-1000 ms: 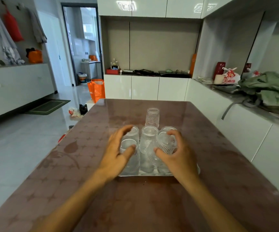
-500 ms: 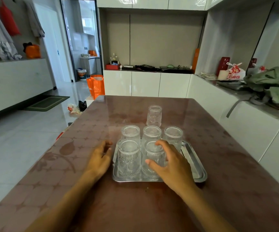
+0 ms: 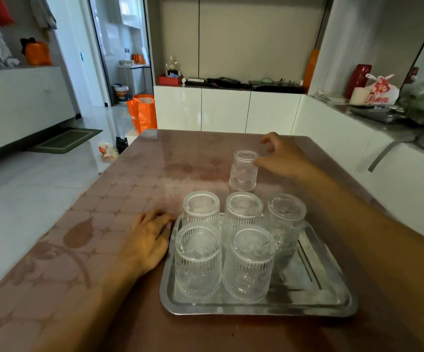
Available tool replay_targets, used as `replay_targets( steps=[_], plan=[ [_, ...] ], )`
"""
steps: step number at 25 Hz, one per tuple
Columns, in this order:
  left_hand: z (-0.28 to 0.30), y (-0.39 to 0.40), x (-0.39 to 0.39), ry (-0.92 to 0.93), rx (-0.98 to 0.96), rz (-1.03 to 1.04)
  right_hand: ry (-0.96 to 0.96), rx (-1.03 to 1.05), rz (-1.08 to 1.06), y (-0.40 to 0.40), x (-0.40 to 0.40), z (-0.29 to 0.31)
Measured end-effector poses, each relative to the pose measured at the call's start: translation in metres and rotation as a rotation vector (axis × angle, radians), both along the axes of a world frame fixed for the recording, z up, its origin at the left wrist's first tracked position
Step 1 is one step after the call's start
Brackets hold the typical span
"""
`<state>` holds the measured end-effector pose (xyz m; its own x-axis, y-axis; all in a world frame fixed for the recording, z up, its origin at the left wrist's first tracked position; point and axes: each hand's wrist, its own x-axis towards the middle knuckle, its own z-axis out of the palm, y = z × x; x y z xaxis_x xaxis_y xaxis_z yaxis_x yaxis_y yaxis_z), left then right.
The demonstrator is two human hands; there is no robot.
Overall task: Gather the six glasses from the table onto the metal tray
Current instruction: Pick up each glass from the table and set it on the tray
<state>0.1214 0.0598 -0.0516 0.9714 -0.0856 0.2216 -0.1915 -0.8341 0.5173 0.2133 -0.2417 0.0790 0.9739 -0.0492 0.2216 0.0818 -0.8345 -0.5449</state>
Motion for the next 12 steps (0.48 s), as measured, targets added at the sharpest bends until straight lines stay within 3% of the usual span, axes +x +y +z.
replay_targets(
  steps=[3, 6, 9, 12],
  plan=[
    [0.001, 0.002, 0.0, 0.004, -0.02, 0.002, 0.154, -0.143, 0.07, 0.019, 0.056, -0.012],
    [-0.002, 0.005, 0.001, 0.023, 0.002, -0.004, 0.186, -0.134, 0.107, 0.027, 0.083, -0.029],
    [-0.006, 0.004, 0.004, 0.031, 0.021, -0.016, 0.13, -0.121, 0.08, 0.03, 0.081, -0.031],
    [-0.004, 0.003, 0.002, 0.037, 0.005, -0.004, -0.035, 0.042, -0.006, 0.022, 0.049, -0.009]
  ],
)
